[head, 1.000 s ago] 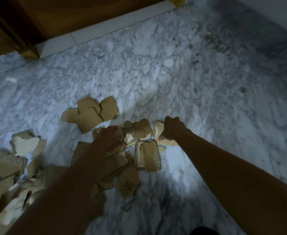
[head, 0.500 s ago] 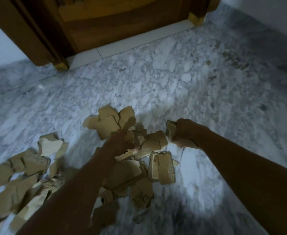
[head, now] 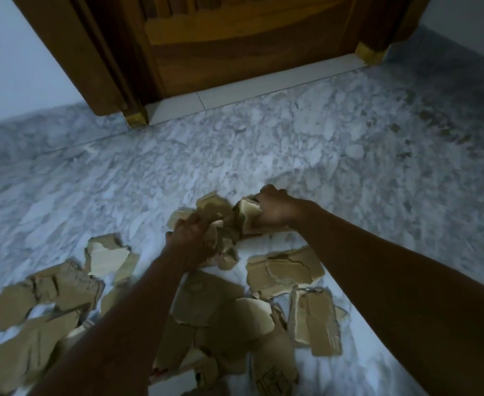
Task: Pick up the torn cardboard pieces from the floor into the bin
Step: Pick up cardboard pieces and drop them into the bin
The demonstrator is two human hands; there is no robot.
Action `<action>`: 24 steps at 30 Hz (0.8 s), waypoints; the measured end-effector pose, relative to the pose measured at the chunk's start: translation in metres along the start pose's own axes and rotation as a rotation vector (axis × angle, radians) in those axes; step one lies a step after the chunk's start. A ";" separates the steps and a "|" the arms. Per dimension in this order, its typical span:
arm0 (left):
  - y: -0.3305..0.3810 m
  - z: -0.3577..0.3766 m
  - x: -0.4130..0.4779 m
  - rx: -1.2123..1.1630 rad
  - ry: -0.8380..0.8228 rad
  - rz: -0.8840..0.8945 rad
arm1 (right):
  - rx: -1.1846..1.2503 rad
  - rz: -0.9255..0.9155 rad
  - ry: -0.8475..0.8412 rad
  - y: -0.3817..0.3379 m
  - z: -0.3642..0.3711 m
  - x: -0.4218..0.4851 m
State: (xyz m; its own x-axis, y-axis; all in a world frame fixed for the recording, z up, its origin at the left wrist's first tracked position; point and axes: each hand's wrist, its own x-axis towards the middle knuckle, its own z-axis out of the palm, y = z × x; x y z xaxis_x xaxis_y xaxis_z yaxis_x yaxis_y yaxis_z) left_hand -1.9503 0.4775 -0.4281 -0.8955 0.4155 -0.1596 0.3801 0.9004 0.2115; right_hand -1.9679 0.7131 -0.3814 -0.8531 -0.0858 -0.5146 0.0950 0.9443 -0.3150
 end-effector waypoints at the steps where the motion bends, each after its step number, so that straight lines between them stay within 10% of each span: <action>1: 0.004 0.000 -0.007 -0.033 -0.002 0.029 | -0.004 -0.019 -0.004 -0.005 0.002 0.006; 10: -0.032 -0.030 -0.011 -0.595 -0.051 -0.189 | 0.040 -0.101 -0.010 -0.008 0.020 -0.005; 24: -0.045 -0.032 0.031 -0.237 -0.131 -0.150 | -0.075 -0.015 -0.085 -0.011 0.030 0.000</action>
State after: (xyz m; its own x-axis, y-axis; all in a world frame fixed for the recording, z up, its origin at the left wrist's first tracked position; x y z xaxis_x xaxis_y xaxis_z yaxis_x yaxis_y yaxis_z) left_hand -2.0024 0.4456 -0.4113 -0.8944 0.3070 -0.3253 0.1677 0.9043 0.3925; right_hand -1.9532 0.6937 -0.4019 -0.8070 -0.1235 -0.5775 0.0414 0.9636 -0.2640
